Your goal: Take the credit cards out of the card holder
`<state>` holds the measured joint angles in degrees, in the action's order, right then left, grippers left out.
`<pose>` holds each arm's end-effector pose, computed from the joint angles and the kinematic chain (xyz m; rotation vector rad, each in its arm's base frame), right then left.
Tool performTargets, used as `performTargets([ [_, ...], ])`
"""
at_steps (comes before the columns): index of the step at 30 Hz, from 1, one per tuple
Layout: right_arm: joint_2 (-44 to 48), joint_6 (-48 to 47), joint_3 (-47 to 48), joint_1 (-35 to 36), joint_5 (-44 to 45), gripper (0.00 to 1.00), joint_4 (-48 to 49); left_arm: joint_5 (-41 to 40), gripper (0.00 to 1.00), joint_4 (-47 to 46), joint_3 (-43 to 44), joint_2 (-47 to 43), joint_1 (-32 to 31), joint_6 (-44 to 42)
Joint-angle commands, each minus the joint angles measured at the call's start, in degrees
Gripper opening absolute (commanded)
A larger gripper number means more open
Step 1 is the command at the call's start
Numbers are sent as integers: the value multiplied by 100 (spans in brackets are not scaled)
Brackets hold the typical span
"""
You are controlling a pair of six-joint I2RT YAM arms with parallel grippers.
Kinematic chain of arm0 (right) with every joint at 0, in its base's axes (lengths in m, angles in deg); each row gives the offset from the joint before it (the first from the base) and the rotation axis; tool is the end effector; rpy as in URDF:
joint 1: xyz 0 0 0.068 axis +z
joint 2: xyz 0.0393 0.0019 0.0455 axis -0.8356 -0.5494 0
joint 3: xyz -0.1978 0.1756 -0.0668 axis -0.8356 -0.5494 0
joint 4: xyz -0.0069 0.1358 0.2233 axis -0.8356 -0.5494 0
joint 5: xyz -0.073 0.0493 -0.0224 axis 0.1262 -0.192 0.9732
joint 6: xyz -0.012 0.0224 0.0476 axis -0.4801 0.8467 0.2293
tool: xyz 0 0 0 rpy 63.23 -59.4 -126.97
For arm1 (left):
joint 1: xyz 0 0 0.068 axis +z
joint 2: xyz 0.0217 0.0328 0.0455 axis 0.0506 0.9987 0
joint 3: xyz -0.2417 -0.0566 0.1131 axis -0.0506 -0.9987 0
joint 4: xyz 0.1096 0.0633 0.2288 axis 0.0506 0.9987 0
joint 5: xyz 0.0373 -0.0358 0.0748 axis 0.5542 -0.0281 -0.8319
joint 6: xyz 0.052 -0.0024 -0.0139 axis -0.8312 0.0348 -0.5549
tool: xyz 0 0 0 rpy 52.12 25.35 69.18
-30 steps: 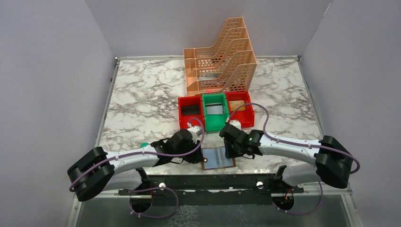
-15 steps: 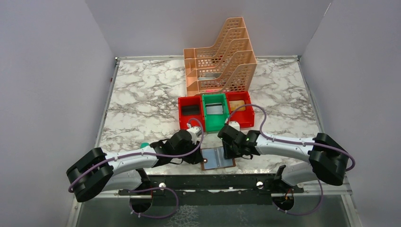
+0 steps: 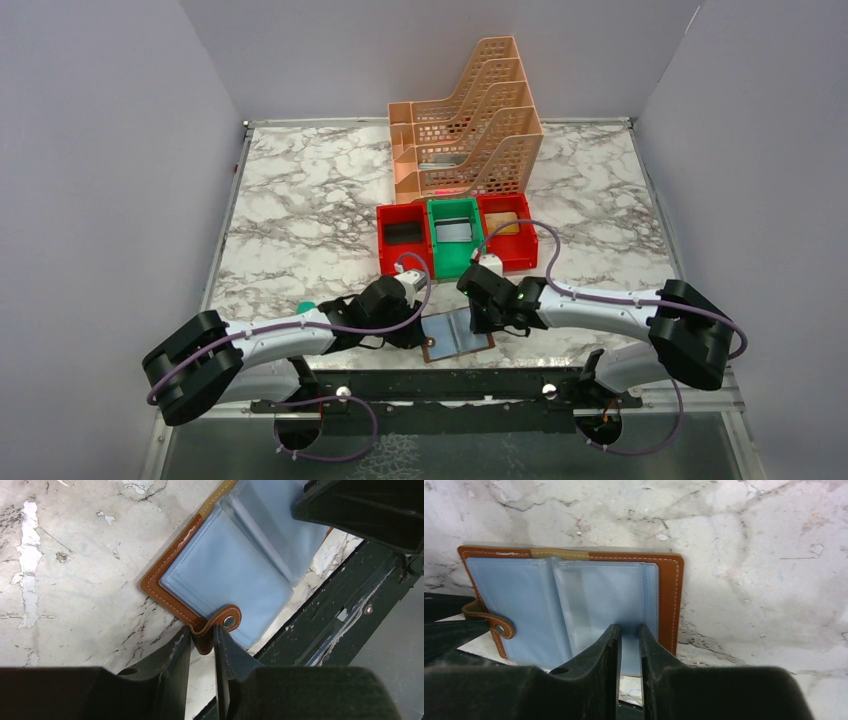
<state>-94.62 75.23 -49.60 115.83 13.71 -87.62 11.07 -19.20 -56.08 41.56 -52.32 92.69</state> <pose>0.1312 0.2076 0.1619 -0.2469 2.7119 0.3340 0.1125 -0.1735 0.1440 0.5801 2.4844 -0.9125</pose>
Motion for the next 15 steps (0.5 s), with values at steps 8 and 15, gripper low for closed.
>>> performTargets([
  [8, 120, 15, -171, 270, -509, 12, 817, -46, 25, -407, 44, 168, -53, 19],
  [15, 574, 122, -452, 272, -1307, 14, 1857, -55, 25, -410, 56, 199, -50, 27],
])
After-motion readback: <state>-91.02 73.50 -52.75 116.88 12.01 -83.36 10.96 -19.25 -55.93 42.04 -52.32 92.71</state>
